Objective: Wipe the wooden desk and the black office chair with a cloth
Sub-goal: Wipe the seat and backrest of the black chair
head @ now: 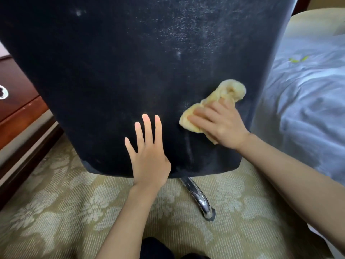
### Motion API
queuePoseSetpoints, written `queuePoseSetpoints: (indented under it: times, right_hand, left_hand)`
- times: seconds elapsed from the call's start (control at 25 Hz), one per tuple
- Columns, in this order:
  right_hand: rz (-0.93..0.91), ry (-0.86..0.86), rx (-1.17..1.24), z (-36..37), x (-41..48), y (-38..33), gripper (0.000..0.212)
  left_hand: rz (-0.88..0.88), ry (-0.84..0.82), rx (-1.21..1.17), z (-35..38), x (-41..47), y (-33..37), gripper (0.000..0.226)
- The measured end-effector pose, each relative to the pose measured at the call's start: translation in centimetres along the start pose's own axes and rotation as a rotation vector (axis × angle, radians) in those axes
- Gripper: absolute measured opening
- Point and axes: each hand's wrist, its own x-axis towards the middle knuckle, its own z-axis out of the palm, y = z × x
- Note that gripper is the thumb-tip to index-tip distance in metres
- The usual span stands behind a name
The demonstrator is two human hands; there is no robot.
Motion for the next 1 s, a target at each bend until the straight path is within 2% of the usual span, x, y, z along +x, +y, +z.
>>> queuePoseSetpoints:
  times: [0.2, 0.32, 0.48, 0.68, 0.88, 1.0]
  right_hand:
    - [0.409, 0.318, 0.016, 0.0, 5.0, -0.4, 0.020]
    - [0.499, 0.333, 0.111, 1.3, 3.9, -2.3, 0.026]
    - [0.422, 0.175, 0.176, 3.0, -0.8, -5.4, 0.018]
    - [0.318, -0.033, 0.243, 5.1, -6.9, -8.5, 0.021]
    - [-0.004, -0.308, 0.211, 5.3, -11.8, -10.1, 0.016]
    - [-0.084, -0.325, 0.198, 4.8, -11.3, -9.0, 0.024]
  left_hand:
    - [0.011, 0.005, -0.028, 0.2, 0.1, -0.1, 0.097]
    - [0.013, 0.023, -0.021, 0.5, 0.2, -0.2, 0.099]
    - [0.014, 0.049, 0.006, 1.1, 0.1, -0.5, 0.097]
    - [0.026, 0.042, 0.024, 1.0, 0.1, -0.4, 0.095]
    - [0.037, 0.000, 0.052, 0.6, -0.1, -0.7, 0.096]
    - [0.062, -0.018, 0.051, 0.2, 0.1, -1.1, 0.097]
